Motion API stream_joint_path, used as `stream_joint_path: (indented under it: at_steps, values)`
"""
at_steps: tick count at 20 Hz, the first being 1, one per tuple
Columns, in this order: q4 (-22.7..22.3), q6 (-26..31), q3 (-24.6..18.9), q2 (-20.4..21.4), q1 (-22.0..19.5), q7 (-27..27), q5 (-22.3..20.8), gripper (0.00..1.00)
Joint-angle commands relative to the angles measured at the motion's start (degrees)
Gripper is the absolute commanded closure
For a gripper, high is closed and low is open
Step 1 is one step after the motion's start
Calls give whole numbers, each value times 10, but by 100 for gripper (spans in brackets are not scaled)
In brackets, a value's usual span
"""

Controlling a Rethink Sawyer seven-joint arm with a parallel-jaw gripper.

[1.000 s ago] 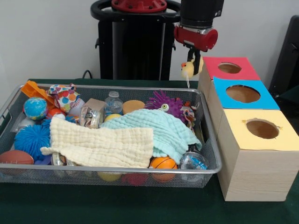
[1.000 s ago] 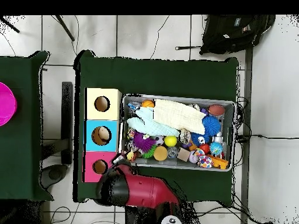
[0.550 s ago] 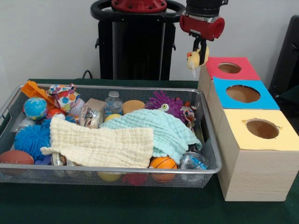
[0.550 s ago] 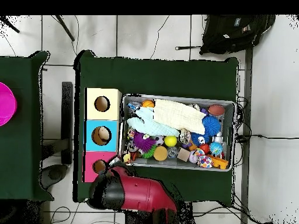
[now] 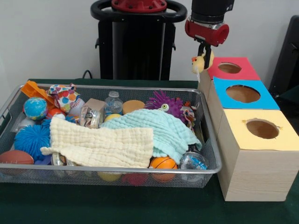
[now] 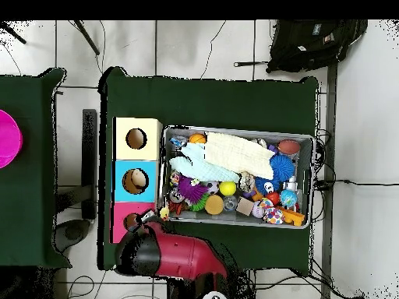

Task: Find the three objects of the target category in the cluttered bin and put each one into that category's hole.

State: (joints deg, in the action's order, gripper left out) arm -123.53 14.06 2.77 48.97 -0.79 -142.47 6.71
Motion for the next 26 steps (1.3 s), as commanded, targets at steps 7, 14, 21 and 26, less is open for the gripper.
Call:
stream_joint_path:
  at_steps: [7, 14, 21, 26]
  values:
    - [-59, -127, -81, -88, -2, -132, 52, 100]
    - [-87, -127, -95, -77, 6, -134, 75, 100]
    - [-127, -124, -112, -50, 5, -147, 105, 100]
    - [-170, -143, -134, -30, -30, -143, 104, 100]
